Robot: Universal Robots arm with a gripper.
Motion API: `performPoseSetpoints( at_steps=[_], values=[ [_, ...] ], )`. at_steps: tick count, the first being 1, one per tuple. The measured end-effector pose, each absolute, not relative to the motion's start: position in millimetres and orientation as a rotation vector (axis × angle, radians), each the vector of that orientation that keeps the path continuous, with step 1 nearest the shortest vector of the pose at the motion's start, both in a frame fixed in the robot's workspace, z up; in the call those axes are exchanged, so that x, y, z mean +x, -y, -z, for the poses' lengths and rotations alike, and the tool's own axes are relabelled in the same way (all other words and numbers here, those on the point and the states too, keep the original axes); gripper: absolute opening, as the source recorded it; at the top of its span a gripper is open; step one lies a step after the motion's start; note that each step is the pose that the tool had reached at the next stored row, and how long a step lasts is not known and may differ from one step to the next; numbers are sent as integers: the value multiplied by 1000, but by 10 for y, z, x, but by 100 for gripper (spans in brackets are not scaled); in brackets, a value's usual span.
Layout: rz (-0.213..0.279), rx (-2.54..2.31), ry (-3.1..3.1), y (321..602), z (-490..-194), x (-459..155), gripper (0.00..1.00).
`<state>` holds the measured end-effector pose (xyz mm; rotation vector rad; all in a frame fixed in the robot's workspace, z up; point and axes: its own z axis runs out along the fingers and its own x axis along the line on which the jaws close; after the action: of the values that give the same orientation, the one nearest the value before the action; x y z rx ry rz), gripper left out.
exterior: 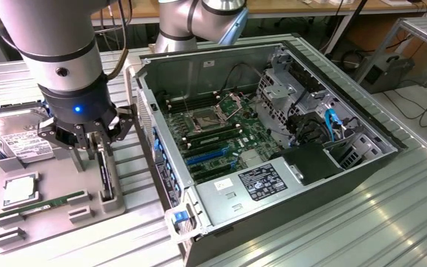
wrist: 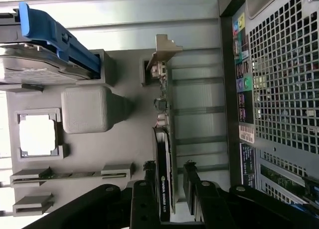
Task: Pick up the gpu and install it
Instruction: 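Pick up the gpu and move the gpu toward the slot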
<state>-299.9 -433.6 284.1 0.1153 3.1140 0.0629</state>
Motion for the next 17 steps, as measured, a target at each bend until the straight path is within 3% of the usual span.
performPoseSetpoints(
  at_steps=[14, 16, 17],
  values=[
    [-62, 134, -3122, 4269, -2587, -3026, 36],
    [-68, 136, -3127, 4268, -2440, -3043, 36],
    [-68, 136, -3127, 4268, -2440, -3043, 28]
  ],
)
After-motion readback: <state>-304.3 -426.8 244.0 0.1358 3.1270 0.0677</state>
